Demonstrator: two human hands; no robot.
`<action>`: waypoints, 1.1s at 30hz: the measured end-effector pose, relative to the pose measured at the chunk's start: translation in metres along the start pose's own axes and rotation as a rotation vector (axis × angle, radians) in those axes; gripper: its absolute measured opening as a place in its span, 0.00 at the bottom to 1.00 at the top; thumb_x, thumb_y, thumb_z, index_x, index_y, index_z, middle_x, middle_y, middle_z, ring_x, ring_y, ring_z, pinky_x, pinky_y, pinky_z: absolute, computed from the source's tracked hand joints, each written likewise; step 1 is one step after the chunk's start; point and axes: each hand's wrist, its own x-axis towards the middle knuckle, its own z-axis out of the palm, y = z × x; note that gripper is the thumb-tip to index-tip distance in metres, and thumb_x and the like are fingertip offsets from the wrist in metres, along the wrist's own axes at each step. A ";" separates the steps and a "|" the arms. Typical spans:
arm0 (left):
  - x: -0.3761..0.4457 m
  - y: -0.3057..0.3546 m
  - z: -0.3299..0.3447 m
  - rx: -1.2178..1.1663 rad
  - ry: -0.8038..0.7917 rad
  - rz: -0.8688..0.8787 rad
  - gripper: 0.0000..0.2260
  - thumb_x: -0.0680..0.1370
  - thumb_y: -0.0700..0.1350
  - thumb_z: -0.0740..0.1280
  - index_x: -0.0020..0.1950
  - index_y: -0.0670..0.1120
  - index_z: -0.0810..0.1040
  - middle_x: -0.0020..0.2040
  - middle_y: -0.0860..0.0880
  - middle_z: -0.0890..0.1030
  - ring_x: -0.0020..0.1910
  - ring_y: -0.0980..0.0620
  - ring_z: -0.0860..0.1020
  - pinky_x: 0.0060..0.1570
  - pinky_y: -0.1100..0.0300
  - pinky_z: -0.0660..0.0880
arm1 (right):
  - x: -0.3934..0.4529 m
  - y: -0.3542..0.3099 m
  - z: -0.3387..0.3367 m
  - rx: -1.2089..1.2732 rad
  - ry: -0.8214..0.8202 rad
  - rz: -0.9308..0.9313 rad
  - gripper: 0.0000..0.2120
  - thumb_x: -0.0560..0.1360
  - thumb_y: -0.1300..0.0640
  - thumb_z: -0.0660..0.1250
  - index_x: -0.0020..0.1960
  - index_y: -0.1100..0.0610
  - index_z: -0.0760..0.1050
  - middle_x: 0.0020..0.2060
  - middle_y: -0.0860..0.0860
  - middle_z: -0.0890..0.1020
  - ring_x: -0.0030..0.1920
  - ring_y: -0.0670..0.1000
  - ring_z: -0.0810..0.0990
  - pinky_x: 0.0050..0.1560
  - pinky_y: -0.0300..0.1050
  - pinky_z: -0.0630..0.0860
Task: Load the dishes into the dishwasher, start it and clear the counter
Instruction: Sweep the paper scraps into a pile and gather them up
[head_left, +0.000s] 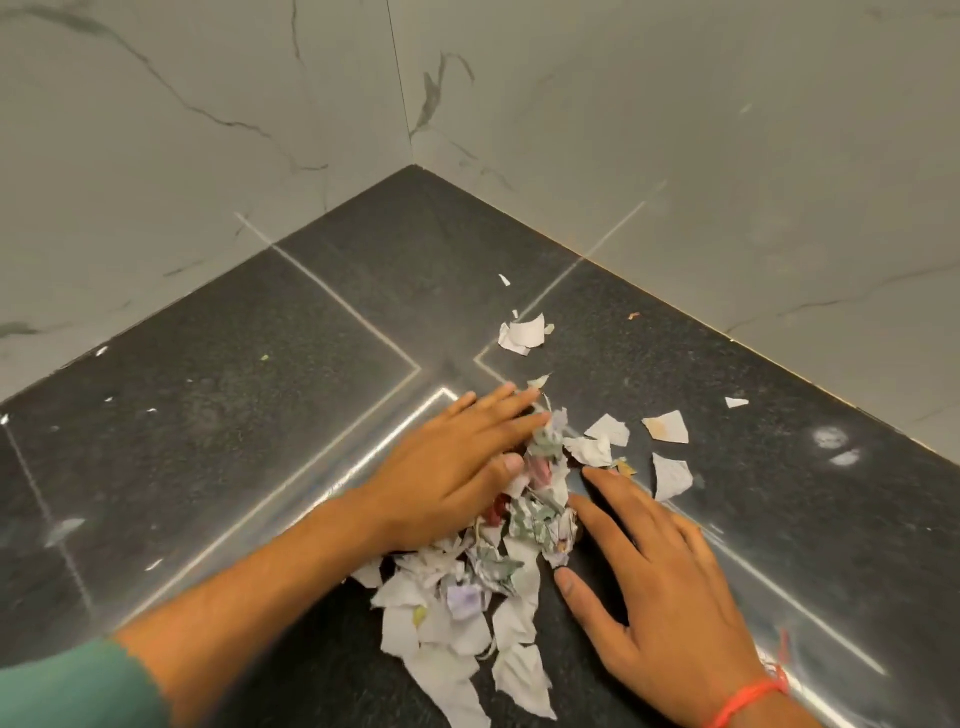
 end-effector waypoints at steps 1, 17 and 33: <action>0.002 0.003 -0.004 -0.107 0.074 -0.029 0.22 0.86 0.54 0.52 0.80 0.53 0.65 0.82 0.56 0.61 0.81 0.59 0.57 0.78 0.54 0.56 | 0.000 0.000 0.000 0.002 0.002 0.000 0.29 0.80 0.33 0.55 0.76 0.45 0.66 0.79 0.42 0.60 0.79 0.46 0.59 0.70 0.48 0.64; 0.131 -0.044 -0.012 0.332 -0.067 0.046 0.26 0.86 0.55 0.47 0.84 0.46 0.55 0.84 0.48 0.55 0.83 0.50 0.50 0.81 0.49 0.49 | 0.001 -0.002 -0.004 0.008 -0.013 -0.001 0.29 0.80 0.34 0.55 0.77 0.45 0.65 0.79 0.43 0.61 0.78 0.46 0.60 0.70 0.44 0.59; 0.206 0.008 0.019 0.174 -0.029 0.000 0.26 0.87 0.54 0.52 0.83 0.44 0.58 0.81 0.45 0.62 0.80 0.47 0.61 0.79 0.47 0.56 | 0.000 -0.002 -0.003 0.012 -0.034 0.008 0.29 0.81 0.35 0.54 0.78 0.44 0.62 0.79 0.44 0.59 0.79 0.46 0.57 0.73 0.46 0.60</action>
